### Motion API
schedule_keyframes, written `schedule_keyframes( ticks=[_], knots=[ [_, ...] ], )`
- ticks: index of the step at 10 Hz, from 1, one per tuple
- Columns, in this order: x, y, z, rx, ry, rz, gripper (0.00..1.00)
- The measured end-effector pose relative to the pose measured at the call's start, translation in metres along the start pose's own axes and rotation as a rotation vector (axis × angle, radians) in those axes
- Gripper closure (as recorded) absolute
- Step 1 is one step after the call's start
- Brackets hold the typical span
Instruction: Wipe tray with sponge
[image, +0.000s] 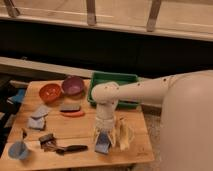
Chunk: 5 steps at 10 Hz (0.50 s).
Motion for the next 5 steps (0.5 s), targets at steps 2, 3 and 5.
schedule_keyframes(
  ticks=[2,3,5],
  knots=[
    [-0.0023,0.0006,0.0037,-0.006,0.008,0.002,0.36],
    [-0.0042,-0.0012,0.0045,-0.009,0.009,0.008,0.41],
    [-0.0072,-0.0015,0.0062,-0.009,0.007,0.011,0.61]
  ],
)
